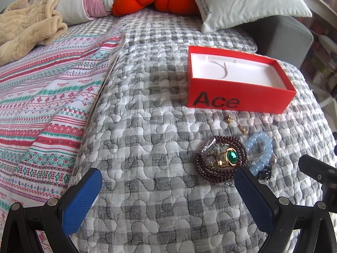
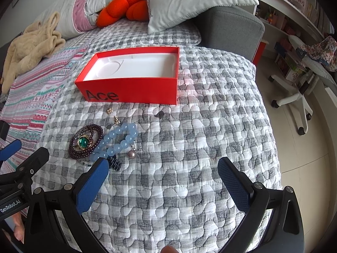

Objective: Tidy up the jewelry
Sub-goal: 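Grasp the garnet bracelet with the left tool while the right tool grasps the blue bracelet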

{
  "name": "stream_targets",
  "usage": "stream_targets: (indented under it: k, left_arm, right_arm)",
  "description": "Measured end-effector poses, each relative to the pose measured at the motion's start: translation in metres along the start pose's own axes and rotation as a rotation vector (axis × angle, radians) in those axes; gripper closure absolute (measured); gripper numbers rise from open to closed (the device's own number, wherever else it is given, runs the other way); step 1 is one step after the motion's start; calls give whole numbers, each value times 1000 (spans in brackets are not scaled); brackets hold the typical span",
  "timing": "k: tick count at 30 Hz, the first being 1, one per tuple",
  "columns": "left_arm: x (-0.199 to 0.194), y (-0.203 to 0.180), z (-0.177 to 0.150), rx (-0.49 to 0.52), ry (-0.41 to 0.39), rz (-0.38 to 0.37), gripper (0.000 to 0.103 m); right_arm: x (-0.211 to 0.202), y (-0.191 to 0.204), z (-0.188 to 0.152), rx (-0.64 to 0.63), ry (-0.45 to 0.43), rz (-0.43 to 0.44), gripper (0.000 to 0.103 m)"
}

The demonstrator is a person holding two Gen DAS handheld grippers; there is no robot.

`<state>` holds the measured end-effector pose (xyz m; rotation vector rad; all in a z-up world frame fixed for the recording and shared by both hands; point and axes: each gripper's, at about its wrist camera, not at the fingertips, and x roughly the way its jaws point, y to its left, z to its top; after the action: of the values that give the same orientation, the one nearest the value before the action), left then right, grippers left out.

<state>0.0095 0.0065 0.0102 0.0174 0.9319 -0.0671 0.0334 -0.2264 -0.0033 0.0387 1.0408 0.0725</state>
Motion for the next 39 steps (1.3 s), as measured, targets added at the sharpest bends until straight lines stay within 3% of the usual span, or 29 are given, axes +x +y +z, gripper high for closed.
stream_targets:
  k: [3,7,9,12,13,14,15,19,27,35,39]
  left_arm:
    - [7,5,10,7,36,-53,2]
    - [26,18,26,-52,106,-169,11]
    - [38,25,29,-108,132,-255,18]
    - [58,32,28,-191,174,-371,38]
    - [65,33,28,-214,204,-398,54]
    - [71,31,29,-220,225,-422,63]
    - [76,30,30,-220,237,-436,64]
    - [88,23,33,-203,267,-450,71]
    - [101,9,41,-133,282,-414,83]
    - [97,-12,44,-17,253,-344,85]
    - [92,-29,41,27,241,-327,90]
  right_arm:
    - [2,-3,9,9,9,8,0]
    - [7,-4,26,18,31,85,0]
    - [16,-6,31,39,56,153,8]
    - [34,-10,32,67,105,236,28]
    - [40,-10,31,77,117,253,30]
    - [44,-10,31,83,128,264,34]
    - [49,-10,31,84,136,278,37]
    - [58,-5,36,63,144,307,39]
    - [77,5,43,21,175,309,64]
    - [77,23,38,-100,154,210,86]
    - [75,30,34,-144,131,163,90]
